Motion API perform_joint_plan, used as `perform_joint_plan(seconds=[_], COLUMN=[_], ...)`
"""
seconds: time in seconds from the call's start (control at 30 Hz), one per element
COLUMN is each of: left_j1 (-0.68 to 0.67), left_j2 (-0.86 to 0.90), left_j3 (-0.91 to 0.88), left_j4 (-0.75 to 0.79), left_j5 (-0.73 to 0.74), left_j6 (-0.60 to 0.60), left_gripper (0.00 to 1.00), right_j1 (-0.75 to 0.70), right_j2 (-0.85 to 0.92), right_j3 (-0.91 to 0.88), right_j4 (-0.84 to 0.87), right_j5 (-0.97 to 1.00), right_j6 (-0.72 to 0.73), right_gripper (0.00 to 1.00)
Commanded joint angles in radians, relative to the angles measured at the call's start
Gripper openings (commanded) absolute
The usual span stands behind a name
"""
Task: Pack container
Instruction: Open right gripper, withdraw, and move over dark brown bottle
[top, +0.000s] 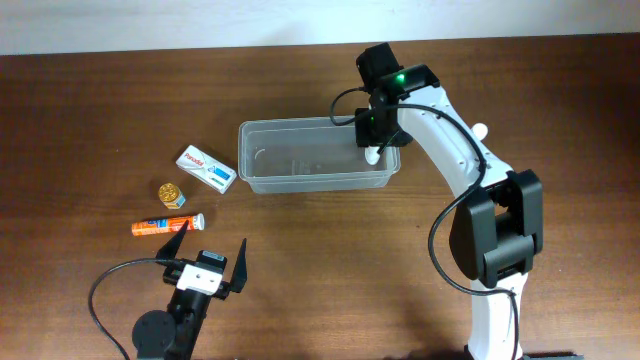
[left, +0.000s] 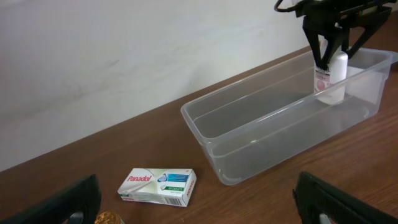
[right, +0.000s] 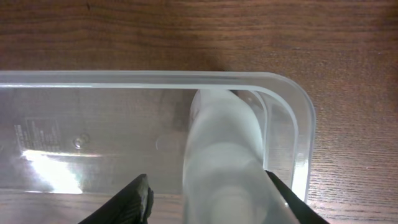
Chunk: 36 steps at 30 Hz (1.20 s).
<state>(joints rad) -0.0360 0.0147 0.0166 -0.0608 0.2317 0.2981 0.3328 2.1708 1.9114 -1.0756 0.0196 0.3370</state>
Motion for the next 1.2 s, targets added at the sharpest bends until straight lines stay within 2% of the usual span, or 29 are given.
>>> perform_joint_plan(seconds=[0.0, 0.2, 0.37, 0.57, 0.63, 0.97, 1.17], left_j1=[0.006, 0.006, 0.006, 0.006, 0.006, 0.006, 0.006], left_j2=[-0.008, -0.008, -0.008, -0.008, -0.008, -0.008, -0.008], left_j3=[-0.008, -0.008, -0.008, -0.008, -0.008, -0.008, -0.008], left_j4=[0.000, 0.000, 0.000, 0.000, 0.000, 0.000, 0.000], left_j5=[-0.003, -0.003, -0.003, -0.003, -0.003, -0.003, -0.003], left_j6=[-0.002, -0.002, -0.002, -0.002, -0.002, -0.002, -0.002], left_gripper=[1.00, 1.00, 1.00, 1.00, 1.00, 1.00, 1.00], right_j1=[0.006, 0.007, 0.008, -0.025, -0.088, -0.384, -0.450], right_j2=[-0.003, -0.028, -0.035, -0.035, -0.035, -0.027, -0.021], right_j3=[0.019, 0.104, 0.313, 0.517, 0.554, 0.493, 0.383], right_j4=[0.006, -0.057, -0.231, -0.413, -0.475, -0.518, -0.455], right_j5=[0.026, 0.011, -0.012, 0.009, 0.035, -0.028, -0.038], right_j6=[0.005, 0.004, -0.027, -0.071, -0.070, -0.040, -0.040], right_gripper=[0.52, 0.55, 0.61, 0.74, 0.79, 0.80, 0.80])
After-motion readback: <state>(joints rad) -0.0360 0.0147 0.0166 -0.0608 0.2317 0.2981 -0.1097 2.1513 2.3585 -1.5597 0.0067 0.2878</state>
